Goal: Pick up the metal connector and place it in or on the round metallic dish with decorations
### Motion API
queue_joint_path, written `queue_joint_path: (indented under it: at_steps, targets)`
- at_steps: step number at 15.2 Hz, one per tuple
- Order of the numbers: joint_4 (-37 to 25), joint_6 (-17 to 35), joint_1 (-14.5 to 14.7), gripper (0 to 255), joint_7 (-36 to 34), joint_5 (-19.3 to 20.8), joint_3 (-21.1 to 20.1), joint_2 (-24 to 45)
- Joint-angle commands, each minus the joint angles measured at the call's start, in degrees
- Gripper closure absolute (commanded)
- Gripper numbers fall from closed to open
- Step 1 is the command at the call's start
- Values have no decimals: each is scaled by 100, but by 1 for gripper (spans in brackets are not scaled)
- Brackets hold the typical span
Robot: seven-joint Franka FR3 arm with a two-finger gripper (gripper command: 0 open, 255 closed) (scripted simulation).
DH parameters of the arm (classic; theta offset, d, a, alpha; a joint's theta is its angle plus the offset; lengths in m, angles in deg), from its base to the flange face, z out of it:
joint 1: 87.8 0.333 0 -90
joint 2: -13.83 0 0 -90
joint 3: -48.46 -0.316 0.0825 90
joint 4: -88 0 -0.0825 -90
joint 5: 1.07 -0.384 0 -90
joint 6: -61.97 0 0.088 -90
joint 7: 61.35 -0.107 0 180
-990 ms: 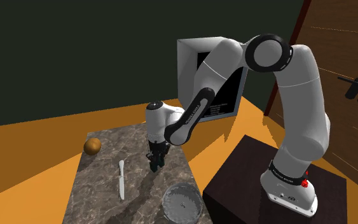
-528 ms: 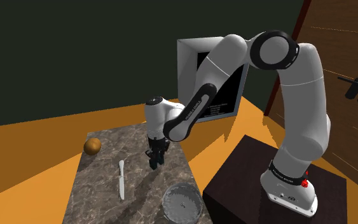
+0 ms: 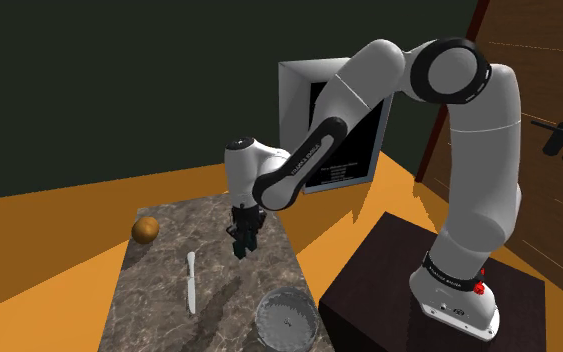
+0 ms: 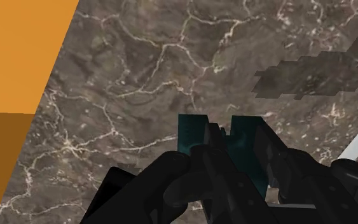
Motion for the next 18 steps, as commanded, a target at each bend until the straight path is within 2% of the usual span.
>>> queue_joint_path:
  at_steps: [1, 10, 18]
  targets:
    - [21, -106, -61, 255, 76, -117, -73, -145]
    - [-97, -650, -243, 255, 375, -571, -302, -661]
    - [1262, -436, -95, 255, 318, -1702, -893, -2119]
